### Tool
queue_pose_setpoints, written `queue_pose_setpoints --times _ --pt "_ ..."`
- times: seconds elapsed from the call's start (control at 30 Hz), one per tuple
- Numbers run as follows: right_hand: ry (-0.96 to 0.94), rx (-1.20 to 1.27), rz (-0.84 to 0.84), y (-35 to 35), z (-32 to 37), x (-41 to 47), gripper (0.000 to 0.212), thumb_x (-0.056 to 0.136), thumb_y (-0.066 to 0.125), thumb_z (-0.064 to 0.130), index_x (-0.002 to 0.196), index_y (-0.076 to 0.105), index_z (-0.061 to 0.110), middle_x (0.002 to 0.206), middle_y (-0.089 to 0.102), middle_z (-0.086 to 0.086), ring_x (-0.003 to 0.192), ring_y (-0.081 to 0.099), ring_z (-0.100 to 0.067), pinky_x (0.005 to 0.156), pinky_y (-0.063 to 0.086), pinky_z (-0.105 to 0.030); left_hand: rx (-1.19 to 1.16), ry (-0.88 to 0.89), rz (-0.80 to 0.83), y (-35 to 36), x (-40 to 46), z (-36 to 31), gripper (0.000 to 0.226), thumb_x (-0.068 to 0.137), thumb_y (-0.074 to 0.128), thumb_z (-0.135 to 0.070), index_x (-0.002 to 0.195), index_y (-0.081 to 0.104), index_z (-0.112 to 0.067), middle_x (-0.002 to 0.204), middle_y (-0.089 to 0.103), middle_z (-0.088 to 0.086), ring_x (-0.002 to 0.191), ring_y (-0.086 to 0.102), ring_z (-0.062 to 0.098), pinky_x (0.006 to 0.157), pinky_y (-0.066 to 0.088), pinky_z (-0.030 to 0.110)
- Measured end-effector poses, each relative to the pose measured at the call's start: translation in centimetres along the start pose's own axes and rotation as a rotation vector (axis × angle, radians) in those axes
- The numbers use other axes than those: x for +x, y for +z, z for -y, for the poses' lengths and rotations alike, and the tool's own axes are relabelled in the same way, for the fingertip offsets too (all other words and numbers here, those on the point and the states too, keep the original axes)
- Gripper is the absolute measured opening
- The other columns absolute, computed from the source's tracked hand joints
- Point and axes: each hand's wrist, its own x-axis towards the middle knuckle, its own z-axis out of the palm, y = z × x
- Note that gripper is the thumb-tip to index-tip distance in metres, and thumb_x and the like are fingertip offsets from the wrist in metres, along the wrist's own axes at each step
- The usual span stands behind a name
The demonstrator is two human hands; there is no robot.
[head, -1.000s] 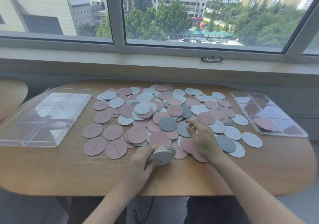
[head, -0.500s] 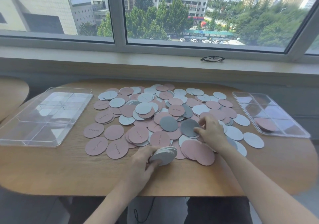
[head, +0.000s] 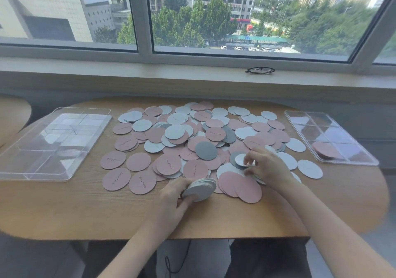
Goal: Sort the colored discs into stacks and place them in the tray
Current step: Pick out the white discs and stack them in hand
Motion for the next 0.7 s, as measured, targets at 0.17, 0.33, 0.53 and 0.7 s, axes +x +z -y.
queue_pose_setpoints --times 0.17,0.33,0.53,0.7 --pt "-0.022 0.034 -0.247 -0.7 0.6 -0.4 0.018 0.074 0.084 0.008 0.081 0.068 0.015 0.078 0.061 0.008 0.072 0.056 -0.018 0.064 0.047 -0.035 -0.001 0.004 -0.001 -0.1 -0.1 -0.1 0.033 0.089 0.071 -0.015 0.111 0.064 -0.038 0.101 0.063 -0.024 0.096 0.056 -0.004 0.078 0.038 0.007" --pt "0.025 0.395 -0.323 -1.9 5.5 -1.9 0.009 0.086 0.075 0.012 0.09 0.07 0.018 0.076 0.067 0.015 0.077 0.06 -0.003 0.067 0.043 -0.012 -0.001 0.005 -0.003 -0.1 0.0 -0.2 0.032 0.09 0.071 -0.014 0.112 0.065 -0.036 0.102 0.065 -0.022 0.098 0.057 0.0 0.079 0.038 0.008" --pt "0.006 0.703 -0.076 0.1 10.4 -4.0 0.018 0.096 0.063 0.018 0.1 0.069 0.035 0.093 0.071 0.019 0.092 0.067 -0.005 0.08 0.052 -0.023 -0.008 -0.011 -0.033 0.0 0.0 -0.1 0.041 0.086 0.073 -0.01 0.121 0.066 -0.032 0.105 0.065 -0.023 0.09 0.054 -0.011 0.075 0.037 0.004" --pt "-0.133 0.53 -0.013 2.8 11.8 -6.0 0.04 0.097 0.054 0.036 0.134 0.058 0.022 0.111 0.064 0.02 0.097 0.054 0.008 0.087 0.037 -0.012 0.084 -0.02 -0.049 0.5 0.0 0.7 0.053 0.091 0.071 -0.022 0.14 0.054 -0.03 0.121 0.061 -0.018 0.105 0.053 -0.004 0.088 0.036 0.004"
